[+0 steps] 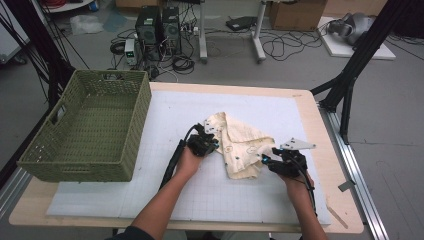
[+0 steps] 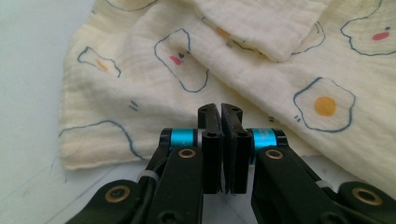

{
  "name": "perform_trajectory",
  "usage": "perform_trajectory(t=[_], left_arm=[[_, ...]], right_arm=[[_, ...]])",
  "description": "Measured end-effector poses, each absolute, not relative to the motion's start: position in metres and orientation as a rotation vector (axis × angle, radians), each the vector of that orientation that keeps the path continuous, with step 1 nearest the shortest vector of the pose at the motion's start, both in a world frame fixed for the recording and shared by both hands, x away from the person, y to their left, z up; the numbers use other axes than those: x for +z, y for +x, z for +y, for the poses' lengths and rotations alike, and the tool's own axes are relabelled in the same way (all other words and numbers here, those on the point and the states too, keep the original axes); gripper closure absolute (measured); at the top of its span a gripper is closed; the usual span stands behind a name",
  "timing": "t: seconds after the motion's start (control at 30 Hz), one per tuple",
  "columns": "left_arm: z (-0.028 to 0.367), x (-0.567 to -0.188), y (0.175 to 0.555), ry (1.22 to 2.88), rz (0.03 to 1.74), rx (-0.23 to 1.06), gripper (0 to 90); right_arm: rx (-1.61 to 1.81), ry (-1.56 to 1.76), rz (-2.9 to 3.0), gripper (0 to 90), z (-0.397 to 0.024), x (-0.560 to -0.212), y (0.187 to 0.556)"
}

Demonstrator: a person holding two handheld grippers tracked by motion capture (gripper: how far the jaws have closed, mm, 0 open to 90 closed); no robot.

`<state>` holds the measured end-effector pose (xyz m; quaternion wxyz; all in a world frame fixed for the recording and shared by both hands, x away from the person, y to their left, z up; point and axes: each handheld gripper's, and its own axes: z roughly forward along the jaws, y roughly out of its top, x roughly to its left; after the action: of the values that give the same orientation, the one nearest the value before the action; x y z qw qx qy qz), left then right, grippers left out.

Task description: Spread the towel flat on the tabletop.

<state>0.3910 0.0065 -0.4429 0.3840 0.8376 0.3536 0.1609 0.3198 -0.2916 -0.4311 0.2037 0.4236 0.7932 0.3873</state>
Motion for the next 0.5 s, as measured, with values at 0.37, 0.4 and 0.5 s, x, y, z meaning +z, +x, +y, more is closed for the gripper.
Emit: perform_trajectory(t=[0.37,0.4,0.5], left_arm=[[0.072,-0.429,0.385,2.049,1.031,0.463,87.0],[0.080,-0.427,0.385,2.032,1.047,0.474,87.0],[0.098,-0.423,0.387,2.015,1.079,0.497,87.0]], right_arm=[[1.051,1.138,2.364,83.7,-0.276,-0.445,0.324],[1.047,1.137,2.379,84.3,-0.276,-0.444,0.323],[1.044,1.129,2.426,84.5,-0.277,-0.442,0.321]])
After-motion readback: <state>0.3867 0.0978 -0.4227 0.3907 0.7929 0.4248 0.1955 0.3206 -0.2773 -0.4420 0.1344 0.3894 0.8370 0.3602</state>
